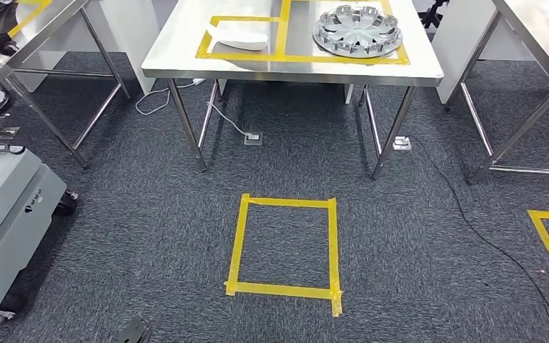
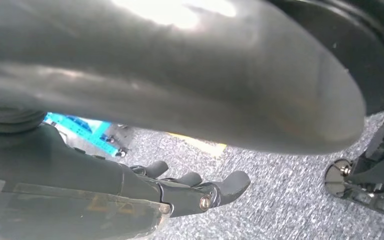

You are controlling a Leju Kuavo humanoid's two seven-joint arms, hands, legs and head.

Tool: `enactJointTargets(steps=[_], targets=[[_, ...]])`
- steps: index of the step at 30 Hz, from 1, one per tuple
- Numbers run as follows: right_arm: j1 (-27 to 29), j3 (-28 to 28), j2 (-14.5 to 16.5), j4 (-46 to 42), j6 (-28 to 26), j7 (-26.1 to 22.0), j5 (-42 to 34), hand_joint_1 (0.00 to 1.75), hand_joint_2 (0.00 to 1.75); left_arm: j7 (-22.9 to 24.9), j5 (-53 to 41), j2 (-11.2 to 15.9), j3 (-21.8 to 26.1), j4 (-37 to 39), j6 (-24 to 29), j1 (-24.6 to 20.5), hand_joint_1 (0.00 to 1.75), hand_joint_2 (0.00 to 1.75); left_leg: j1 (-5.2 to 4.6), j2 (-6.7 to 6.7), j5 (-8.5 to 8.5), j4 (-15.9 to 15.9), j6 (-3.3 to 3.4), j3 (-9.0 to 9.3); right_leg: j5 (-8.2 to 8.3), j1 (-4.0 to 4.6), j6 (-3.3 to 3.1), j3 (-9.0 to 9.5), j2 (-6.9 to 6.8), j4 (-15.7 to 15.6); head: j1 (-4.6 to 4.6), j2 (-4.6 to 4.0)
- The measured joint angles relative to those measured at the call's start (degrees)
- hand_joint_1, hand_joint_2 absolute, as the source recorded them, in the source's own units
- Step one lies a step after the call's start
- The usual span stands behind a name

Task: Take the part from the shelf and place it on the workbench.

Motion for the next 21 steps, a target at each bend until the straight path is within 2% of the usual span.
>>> enactJointTargets(steps=[2,3,4,5,6,8,9,10,11,13,15,17,18,19,20,21], targets=[[0.0,0.0,0.0,0.0,0.0,0.0,-0.1,0.00,0.00,0.0,0.2,0.0,-0.1,0.0,0.1,0.0,0.00,0.00,0.18,0.41,-4.64,7.8,-0.53,-2.96,0.32,0.15,-0.37,-0.48,-0.79,0.1,-0.05,0.00],[0.0,0.1,0.0,0.0,0.0,0.1,-0.2,0.00,0.00,0.0,0.3,-0.1,-0.2,0.0,0.1,0.0,0.00,0.00,0.25,0.51,-6.31,11.4,-0.69,-4.21,0.45,0.28,-0.45,-0.73,-1.23,0.1,-0.04,0.00],[0.1,0.1,0.0,0.0,0.0,0.1,-0.2,0.00,0.00,0.0,0.5,-0.1,-0.2,0.0,0.2,0.1,0.00,0.00,0.30,0.64,-6.97,13.3,-0.72,-4.59,0.55,0.41,-0.47,-0.93,-1.67,0.1,-0.05,0.00],[0.1,0.2,0.0,0.0,0.0,0.1,-0.3,0.00,0.00,0.0,0.7,-0.1,-0.3,0.0,0.3,0.2,0.00,0.00,0.30,0.81,-6.52,12.7,-0.63,-3.76,0.62,0.55,-0.47,-1.03,-2.12,0.2,-0.04,0.00],[0.0,0.3,0.1,0.0,0.0,0.2,-0.4,0.00,0.00,0.0,0.9,-0.1,-0.4,0.1,0.4,0.2,0.00,0.00,0.25,1.14,-5.12,9.7,-0.37,-1.67,0.65,0.70,-0.46,-1.03,-2.58,0.2,-0.05,0.00],[-0.1,0.5,0.3,0.0,0.0,0.2,-0.6,0.00,0.00,-0.1,1.1,0.0,-0.7,0.1,0.5,0.1,0.00,0.00,-0.21,3.35,-2.40,1.1,0.69,3.54,0.70,1.02,-0.35,-0.76,-3.52,0.2,0.00,0.00],[-0.2,0.6,0.3,0.0,0.0,0.2,-0.7,0.00,0.00,-0.2,1.2,0.1,-0.9,0.1,0.6,0.0,0.00,0.00,-0.55,4.36,-1.69,-1.9,1.26,5.16,0.73,1.15,-0.22,-0.69,-3.96,0.2,-0.01,0.00],[-0.2,0.6,0.4,0.0,0.1,0.2,-0.8,0.00,0.00,-0.2,1.2,0.2,-1.0,0.1,0.7,-0.1,0.00,0.00,-0.86,5.05,-1.53,-3.4,1.73,5.85,0.79,1.21,-0.03,-0.63,-4.42,0.2,-0.01,0.00],[-0.3,0.6,0.5,0.0,0.1,0.2,-0.9,0.00,0.00,-0.2,1.2,0.3,-1.1,0.1,0.7,-0.2,0.00,0.00,-1.05,4.97,-1.56,-3.6,2.02,5.73,0.86,1.26,0.21,-0.68,-4.89,0.1,-0.03,0.00],[-0.4,0.7,0.5,0.0,0.1,0.2,-1.0,0.00,0.00,-0.2,1.3,0.4,-1.3,0.1,0.9,-0.2,0.00,0.00,-0.96,3.83,-0.94,-4.3,2.48,5.62,0.78,1.27,0.68,-0.73,-5.51,0.1,-0.06,0.00],[-0.5,0.7,0.4,0.0,0.1,0.2,-1.0,0.00,0.00,-0.2,1.3,0.3,-1.5,0.1,0.9,-0.3,0.00,0.00,-0.53,2.54,-0.02,-5.2,2.99,5.58,-1.04,1.21,0.76,-2.22,-3.61,3.1,0.04,0.00],[-0.3,0.7,0.3,0.0,0.1,0.2,-1.1,0.00,0.00,-0.2,1.3,0.1,-1.8,0.1,0.9,-0.5,0.00,0.00,-0.33,1.18,0.61,-5.5,3.24,5.15,-4.46,0.91,0.53,-5.73,-0.86,10.4,0.18,0.00],[-0.3,0.7,0.3,0.0,0.1,0.2,-1.1,0.00,0.00,-0.2,1.2,0.0,-1.9,0.1,0.9,-0.6,0.00,0.00,-0.33,0.50,0.79,-5.5,3.24,4.89,-5.74,0.79,0.57,-7.43,-0.30,14.1,0.22,0.00],[-0.2,0.8,0.2,0.0,0.1,0.3,-1.1,0.00,0.00,-0.2,1.2,-0.1,-2.0,0.1,0.9,-0.5,0.00,0.00,-0.33,-0.23,0.91,-5.4,3.17,4.70,-6.27,0.66,0.83,-8.46,-0.04,16.4,0.22,0.00],[-0.2,0.8,0.2,0.0,0.1,0.4,-1.2,0.00,0.00,-0.2,1.2,-0.1,-2.2,0.1,0.9,-0.5,0.00,0.00,-0.30,-0.95,1.01,-5.4,3.08,4.58,-5.85,0.53,1.30,-8.44,0.08,16.5,0.22,0.00],[-0.2,0.8,0.1,0.0,0.1,0.5,-1.3,0.00,0.00,-0.2,1.2,-0.2,-2.3,0.1,0.9,-0.4,0.00,0.00,-0.24,-1.67,1.06,-5.2,2.97,4.49,-4.58,0.34,1.92,-7.29,0.24,14.2,0.23,0.00]])
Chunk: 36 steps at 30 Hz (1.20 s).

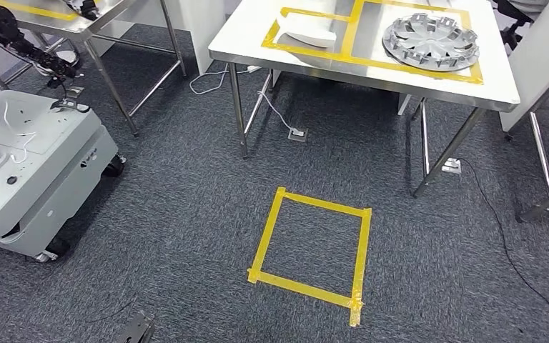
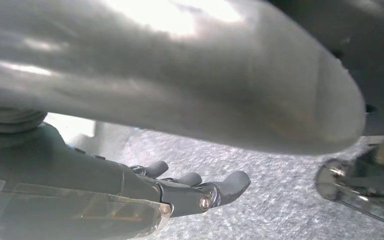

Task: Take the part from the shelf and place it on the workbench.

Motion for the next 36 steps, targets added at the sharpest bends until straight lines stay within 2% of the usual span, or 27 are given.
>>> enactJointTargets(steps=[1,2,3,4,5,7,9,11,13,14,15,17,19,20,22,24,25,27,28,29,30,31,32,33,34,35,36], targets=[[0.0,0.0,-0.1,0.0,0.0,0.0,-0.1,0.00,0.00,0.0,0.0,0.0,-0.2,0.0,0.0,0.0,0.00,0.00,0.06,-0.71,-0.02,0.3,-0.16,-0.12,1.77,-0.27,0.66,1.98,0.45,-4.0,0.01,0.00],[-0.1,0.0,-0.1,0.0,0.0,0.0,-0.2,0.00,0.00,0.0,0.0,0.0,-0.3,0.0,0.0,0.0,0.00,0.00,0.06,-1.34,-0.12,0.7,-0.42,-0.34,3.12,-0.47,1.05,3.85,1.30,-7.9,0.00,0.00],[-0.1,0.0,-0.1,0.0,0.0,0.1,-0.2,0.00,0.00,0.0,0.0,0.0,-0.4,0.0,0.0,-0.1,0.00,0.00,0.00,-1.84,-0.25,1.3,-0.71,-0.67,4.12,-0.60,1.04,5.15,2.03,-10.9,-0.01,0.00],[-0.2,0.1,-0.2,0.0,0.0,0.1,-0.3,0.00,0.00,0.1,0.1,0.0,-0.5,0.0,0.0,-0.1,0.00,0.00,-0.07,-2.20,-0.32,1.8,-1.04,-1.05,4.52,-0.60,0.80,5.76,2.55,-12.5,-0.01,0.00],[-0.3,0.1,-0.1,0.0,0.0,0.1,-0.4,0.00,0.00,0.1,0.1,0.0,-0.5,0.0,0.1,-0.1,0.00,0.00,-0.12,-2.47,-0.32,2.0,-1.34,-1.38,4.45,-0.45,0.31,5.71,2.73,-12.6,-0.02,0.00],[-0.5,0.1,-0.1,0.0,0.0,0.1,-0.5,0.00,0.00,0.2,0.1,0.1,-0.8,0.0,0.1,0.0,0.00,0.00,0.03,-2.65,-0.27,2.3,-1.76,-1.77,4.71,-0.41,-0.48,5.70,2.11,-12.6,0.02,0.00],[-0.4,0.1,-0.1,0.0,0.0,0.1,-0.6,0.00,0.00,0.2,0.1,0.2,-1.0,0.0,0.1,0.0,0.00,0.00,0.13,-0.93,-1.73,4.4,-2.26,-2.69,4.98,-0.55,-1.09,5.77,1.60,-12.7,-0.11,-0.01],[-0.2,0.1,-0.1,0.0,-0.1,0.2,-0.7,0.00,0.00,0.2,0.1,0.2,-1.3,0.0,0.1,-0.2,0.00,0.00,0.23,1.46,-5.34,10.8,-2.80,-5.46,5.13,-0.45,-1.47,5.64,1.08,-12.7,-0.30,-0.01],[0.0,0.1,-0.1,0.0,-0.2,0.2,-0.8,0.00,0.00,0.3,0.1,0.1,-1.5,0.0,0.1,-0.4,0.00,0.00,0.43,2.24,-8.22,17.8,-3.04,-8.60,5.17,-0.23,-1.64,5.45,0.54,-12.6,-0.34,-0.01],[0.0,0.1,-0.1,0.0,-0.3,0.2,-0.9,0.00,0.00,0.3,0.1,0.0,-1.6,0.0,0.1,-0.4,0.00,0.00,0.48,2.31,-8.33,19.1,-3.00,-9.10,5.17,-0.13,-1.65,5.40,0.33,-12.6,-0.34,-0.01],[0.0,0.1,-0.1,0.0,-0.4,0.2,-1.0,0.00,0.00,0.3,0.1,0.0,-1.7,0.0,0.1,-0.4,0.00,0.00,0.49,2.33,-7.44,18.2,-2.83,-8.50,5.17,-0.02,-1.65,5.40,0.19,-12.6,-0.34,-0.01],[0.0,0.1,-0.1,0.0,-0.5,0.3,-1.2,0.00,0.00,0.4,0.1,0.0,-1.8,0.0,0.1,-0.5,0.00,0.00,0.26,2.44,-4.01,11.0,-1.95,-4.64,5.17,0.22,-1.64,5.51,0.03,-12.6,-0.33,0.00],[0.0,0.1,0.1,0.0,-0.6,0.4,-1.3,0.00,0.00,0.4,0.2,0.2,-1.9,0.0,0.0,-0.7,0.00,0.00,-0.25,2.93,-2.16,4.6,-0.90,-1.29,5.18,0.52,-1.58,5.46,-0.14,-12.6,-0.31,0.00],[0.0,0.1,0.2,0.0,-0.6,0.5,-1.3,0.00,0.00,0.5,0.4,0.3,-1.9,0.0,0.0,-0.8,0.00,0.00,-0.51,3.14,-2.06,3.2,-0.56,-0.66,5.22,0.54,-1.48,5.35,-0.25,-12.6,-0.30,-0.01],[0.0,0.1,0.2,0.0,-0.7,0.6,-1.5,0.00,0.00,0.6,1.0,0.4,-1.9,0.0,-0.2,-0.8,0.00,0.00,-0.73,3.16,-1.94,2.6,-0.28,-0.63,5.39,0.52,-1.05,5.22,-0.45,-12.8,-0.33,-0.01],[0.0,0.1,0.1,0.0,-0.7,0.7,-1.6,0.00,0.00,0.7,1.6,0.3,-1.9,0.0,-0.5,-0.9,0.00,0.00,-0.45,3.06,-1.18,1.5,0.03,-0.34,4.74,0.49,-0.68,4.72,-0.43,-12.0,-0.27,0.00],[0.0,0.1,0.1,0.0,-0.7,0.7,-1.7,0.00,0.00,0.7,1.8,0.2,-1.9,0.0,-0.6,-1.0,0.00,0.00,-0.27,3.01,-0.76,1.0,0.20,-0.27,3.54,0.48,-0.70,3.77,-0.34,-10.0,-0.22,0.00],[0.0,0.1,0.0,0.0,-0.7,0.7,-1.8,0.00,0.00,0.7,2.1,0.0,-2.0,0.0,-0.8,-1.1,0.00,0.00,-0.20,2.91,-0.36,0.8,0.43,-0.53,0.09,0.33,-0.93,0.50,-0.14,-2.9,-0.18,0.00],[0.0,0.1,-0.1,0.0,-0.7,0.7,-1.8,0.00,0.00,0.7,2.2,-0.1,-2.0,0.0,-0.9,-1.1,0.00,0.00,-0.21,2.84,-0.25,0.8,0.44,-0.75,-1.28,0.25,-0.83,-1.15,-0.09,0.7,-0.18,-0.01],[0.0,0.1,-0.1,0.0,-0.8,0.7,-1.9,0.00,0.00,0.7,2.3,-0.2,-2.0,0.0,-0.9,-1.0,0.00,0.00,-0.22,2.76,-0.17,0.9,0.41,-0.92,-1.84,0.14,-0.51,-2.06,-0.07,2.9,-0.19,-0.01],[0.1,0.1,-0.2,0.0,-0.8,0.7,-1.9,0.00,0.00,0.7,2.4,-0.3,-2.0,0.0,-1.0,-1.0,0.00,0.00,-0.18,2.66,-0.11,1.0,0.35,-1.08,-1.52,0.00,0.00,-1.92,-0.06,2.9,-0.18,-0.01],[0.1,0.1,-0.2,0.0,-0.8,0.7,-1.9,0.00,0.00,0.6,2.5,-0.3,-2.0,0.0,-1.0,-1.0,0.00,0.00,-0.13,2.53,-0.08,1.2,0.26,-1.22,-0.33,-0.19,0.64,-0.61,-0.06,0.5,-0.17,-0.01],[0.1,0.1,-0.3,0.0,-0.8,0.7,-2.0,0.00,0.00,0.6,2.6,-0.4,-2.0,0.0,-1.0,-1.0,0.00,0.00,-0.08,2.41,-0.08,1.5,0.12,-1.37,1.27,-0.41,1.26,1.58,-0.04,-3.6,-0.17,-0.01],[0.1,0.1,-0.4,0.0,-0.8,0.7,-2.0,0.00,0.00,0.6,2.7,-0.4,-2.0,0.0,-1.1,-1.0,0.00,0.00,-0.15,2.31,-0.13,1.9,-0.12,-1.60,2.61,-0.49,1.53,3.58,0.06,-7.6,-0.18,-0.01],[0.1,0.1,-0.4,0.0,-0.8,0.7,-2.1,0.00,0.00,0.5,2.8,-0.4,-2.0,0.0,-1.1,-1.0,0.00,0.00,-0.25,2.24,-0.18,2.3,-0.38,-1.84,3.62,-0.56,1.40,4.99,0.16,-10.6,-0.22,-0.01],[0.0,0.1,-0.5,0.0,-0.8,0.7,-2.2,0.00,0.00,0.5,2.8,-0.4,-2.0,0.0,-1.1,-1.0,0.00,0.00,-0.35,2.21,-0.16,2.6,-0.72,-2.05,4.10,-0.51,1.03,5.60,0.26,-12.1,-0.25,-0.01],[0.0,0.1,-0.5,0.0,-0.8,0.7,-2.3,0.00,0.00,0.4,2.9,-0.4,-2.0,0.0,-1.1,-1.0,0.00,0.00,-0.39,2.19,-0.07,2.7,-1.06,-2.21,4.24,-0.34,0.47,5.51,0.33,-12.3,-0.29,-0.01]])
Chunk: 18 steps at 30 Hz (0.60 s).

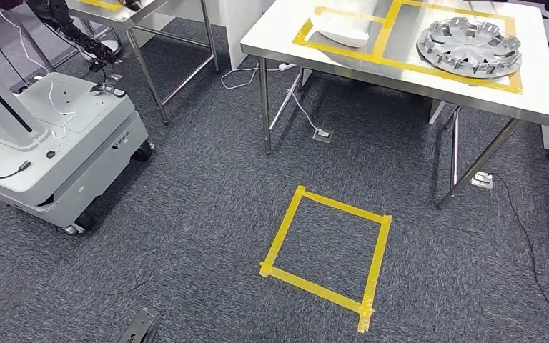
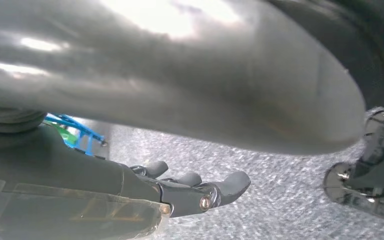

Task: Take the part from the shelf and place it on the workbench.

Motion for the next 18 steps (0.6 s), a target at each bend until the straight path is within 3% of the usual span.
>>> enactJointTargets(steps=[3,5,7,8,9,10,12,14,18], targets=[[0.0,0.0,0.0,0.0,0.0,0.0,-0.3,0.00,0.00,-0.1,0.0,0.0,-0.1,0.0,0.0,0.1,0.00,0.00,0.38,0.04,-0.52,0.8,-0.93,-0.53,0.79,-0.07,-1.33,-0.35,-0.10,-0.1,-0.02,0.00],[0.0,0.0,0.1,0.0,0.0,0.0,-0.4,0.00,0.00,0.0,0.0,0.1,-0.2,0.0,-0.1,0.1,0.00,0.00,0.64,0.12,-4.00,5.2,-1.56,-2.27,1.35,-0.21,-2.06,-0.74,-0.19,-0.2,-0.09,0.00],[0.1,0.0,0.0,0.0,0.0,0.0,-0.4,0.00,0.00,0.0,0.0,0.1,-0.3,0.0,-0.2,0.1,0.00,0.00,0.84,0.16,-8.43,12.8,-2.01,-4.99,1.81,-0.07,-2.35,-1.36,-0.24,-0.1,-0.14,0.00],[0.2,0.0,0.0,0.0,0.0,0.0,-0.4,0.00,0.00,0.1,0.0,0.1,-0.5,0.0,-0.3,0.1,0.00,0.00,0.91,0.17,-9.59,15.6,-2.09,-5.76,2.03,0.02,-2.38,-1.66,-0.26,-0.1,-0.14,0.00],[0.3,0.0,0.0,0.0,0.0,0.0,-0.5,0.00,0.00,0.1,0.0,0.1,-0.6,0.0,-0.4,0.2,0.00,0.00,0.95,0.18,-9.69,16.4,-2.05,-5.58,2.23,0.12,-2.35,-1.89,-0.27,-0.1,-0.14,0.00],[0.3,0.0,0.1,0.0,0.0,0.0,-0.5,0.00,0.00,0.1,0.0,0.1,-0.7,0.0,-0.5,0.2,0.00,0.00,0.94,0.19,-8.72,14.7,-1.90,-4.17,2.41,0.20,-2.33,-2.07,-0.28,-0.1,-0.14,0.00],[0.3,0.0,0.1,0.0,0.0,0.0,-0.5,0.00,0.00,0.1,0.0,0.1,-0.9,0.0,-0.5,0.1,0.00,0.00,0.76,0.27,-5.81,6.6,-1.19,0.96,2.74,0.32,-2.14,-2.21,-0.27,-0.1,-0.12,0.00],[0.3,0.0,0.3,0.0,-0.1,0.0,-0.7,0.00,0.00,0.1,0.0,0.3,-0.9,0.0,-0.5,-0.1,0.00,0.00,0.33,0.41,-4.49,0.6,-0.44,4.30,3.11,0.44,-1.65,-2.38,-0.32,-0.2,-0.10,0.00],[0.3,0.0,0.3,-0.1,-0.2,0.0,-0.9,0.00,0.00,0.1,0.2,0.5,-1.1,-0.1,-0.5,-0.2,0.00,0.00,0.07,0.43,-3.29,-1.4,0.58,4.48,3.62,0.44,-0.38,-2.93,-0.45,-0.1,-0.08,0.01]])
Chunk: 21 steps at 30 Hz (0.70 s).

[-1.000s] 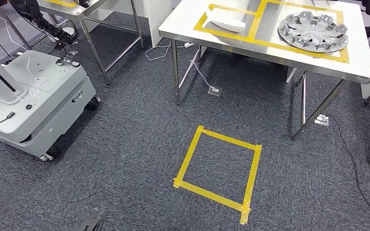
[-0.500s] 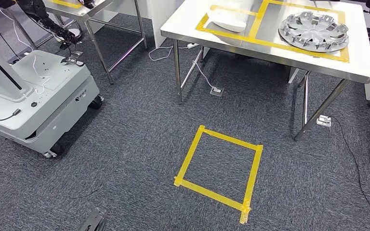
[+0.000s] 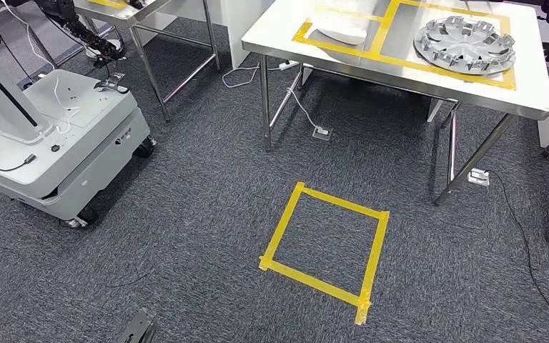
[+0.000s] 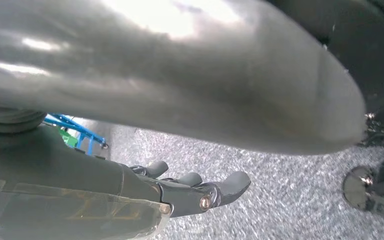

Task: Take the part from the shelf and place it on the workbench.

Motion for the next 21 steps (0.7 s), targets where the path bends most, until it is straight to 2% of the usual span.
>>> enactJointTargets(steps=[1,2,4,5,6,7,8,9,10,11,12,14,15,16,17,19,20,21], targets=[[0.0,0.0,0.0,0.0,0.0,0.0,-0.1,0.00,0.00,0.0,0.0,0.0,-0.1,0.0,0.0,0.0,0.00,0.00,0.14,0.00,0.64,-0.6,0.36,-0.10,-0.82,0.05,0.02,-0.66,0.07,1.1,0.04,0.01],[0.0,0.0,0.0,0.0,0.0,0.0,-0.1,0.00,0.00,0.0,0.0,-0.1,-0.1,0.0,0.0,-0.1,0.00,0.00,0.28,0.01,1.26,-1.0,0.61,-0.32,-2.33,0.09,-0.18,-1.77,0.15,3.4,0.09,0.01],[0.0,0.0,-0.1,0.0,0.0,0.0,-0.2,0.00,0.00,0.0,0.0,-0.2,-0.3,0.0,0.0,-0.2,0.00,0.00,0.20,0.00,2.01,-1.1,0.90,-1.25,-6.46,-0.05,-0.61,-4.92,0.29,10.9,0.13,0.00],[0.0,0.0,-0.1,0.0,0.0,0.0,-0.3,0.00,0.00,0.0,-0.1,-0.2,-0.4,0.0,0.0,-0.1,0.00,0.00,0.16,-0.02,2.31,-1.1,0.86,-1.73,-7.90,-0.11,-0.54,-6.05,0.30,14.3,0.13,-0.01],[0.1,0.0,-0.2,0.0,0.0,0.0,-0.3,0.00,0.00,0.0,-0.1,-0.2,-0.5,0.0,0.0,-0.1,0.00,0.00,0.14,-0.04,2.59,-1.0,0.80,-2.16,-8.50,-0.20,-0.23,-6.26,0.30,15.8,0.13,0.00],[0.1,0.0,-0.2,0.0,0.0,0.0,-0.4,0.00,0.00,0.0,-0.1,-0.3,-0.6,0.0,0.0,-0.1,0.00,0.00,0.16,-0.07,2.82,-0.9,0.70,-2.52,-8.13,-0.30,0.24,-5.23,0.30,14.9,0.13,0.00],[0.1,0.0,-0.3,0.0,0.0,0.0,-0.4,0.00,0.00,0.1,-0.1,-0.3,-0.7,0.0,0.0,-0.1,0.00,0.00,0.20,-0.11,2.98,-0.7,0.58,-2.83,-7.01,-0.42,0.79,-2.97,0.30,11.5,0.13,0.00],[0.1,0.0,-0.3,0.0,0.0,0.1,-0.4,0.00,0.00,0.1,-0.1,-0.4,-0.7,0.0,0.0,-0.1,0.00,0.00,0.23,-0.13,3.05,-0.3,0.41,-3.14,-5.87,-0.54,1.18,-0.17,0.31,6.9,0.13,0.01],[0.0,0.0,-0.4,0.0,0.0,0.1,-0.4,0.00,0.00,0.1,-0.1,-0.4,-0.8,0.0,0.0,-0.2,0.00,0.00,0.14,-0.14,3.07,0.1,0.17,-3.46,-4.91,-0.52,1.22,2.06,0.40,2.9,0.13,0.00],[0.0,0.0,-0.4,0.0,0.0,0.1,-0.4,0.00,0.00,0.2,0.0,-0.4,-0.8,0.0,0.0,-0.2,0.00,0.00,0.03,-0.14,3.09,0.4,-0.11,-3.75,-4.30,-0.48,0.99,3.52,0.46,0.2,0.09,0.00],[0.0,0.0,-0.4,0.0,0.0,0.1,-0.4,0.00,0.00,0.2,0.0,-0.5,-0.9,0.0,0.0,-0.2,0.00,0.00,-0.07,-0.14,3.15,0.7,-0.42,-3.96,-4.13,-0.36,0.55,3.99,0.52,-0.9,0.07,0.00],[0.0,0.0,-0.4,0.0,0.0,0.1,-0.5,0.00,0.00,0.2,0.0,-0.5,-1.0,0.0,0.0,-0.2,0.00,0.00,0.00,-0.15,3.43,0.8,-1.03,-4.18,-3.72,-0.28,-0.32,3.69,0.53,-0.8,0.03,-0.01],[0.0,0.0,-0.4,0.0,0.0,0.1,-0.5,0.00,0.00,0.2,0.0,-0.5,-1.1,0.0,0.0,-0.2,0.00,0.00,0.13,-0.15,3.22,1.1,-1.35,-4.36,-3.47,-0.38,-0.71,3.63,0.51,-0.9,0.03,-0.01],[0.0,0.0,-0.4,0.0,0.0,0.1,-0.5,0.00,0.00,0.2,0.0,-0.5,-1.2,0.0,0.0,-0.2,0.00,0.00,0.27,-0.13,2.30,2.2,-1.69,-4.84,-3.19,-0.52,-1.13,3.56,0.48,-0.9,0.00,-0.01],[0.0,0.0,-0.3,0.0,0.0,0.1,-0.5,0.00,0.00,0.2,0.0,-0.4,-1.2,0.0,0.0,-0.2,0.00,0.00,0.40,-0.12,0.71,4.3,-2.01,-5.72,-2.92,-0.67,-1.49,3.44,0.44,-1.0,-0.03,-0.01],[0.1,0.0,-0.4,0.0,0.0,0.1,-0.5,0.00,0.00,0.2,0.0,-0.4,-1.3,0.0,0.0,-0.2,0.00,0.00,0.64,-0.09,-3.80,11.8,-2.57,-8.61,-2.51,-0.60,-1.86,3.03,0.38,-0.9,-0.08,0.00],[0.1,0.0,-0.4,0.0,0.0,0.1,-0.5,0.00,0.00,0.2,0.0,-0.5,-1.3,0.0,0.0,-0.2,0.00,0.00,0.75,-0.09,-5.42,15.5,-2.73,-9.97,-2.36,-0.53,-1.88,2.80,0.36,-0.9,-0.08,0.00],[0.1,0.0,-0.4,0.0,0.0,0.1,-0.5,0.00,0.00,0.2,0.0,-0.5,-1.4,0.0,0.0,-0.2,0.00,0.00,0.82,-0.08,-6.14,17.7,-2.78,-10.64,-2.22,-0.44,-1.89,2.61,0.35,-0.9,-0.09,0.00]])
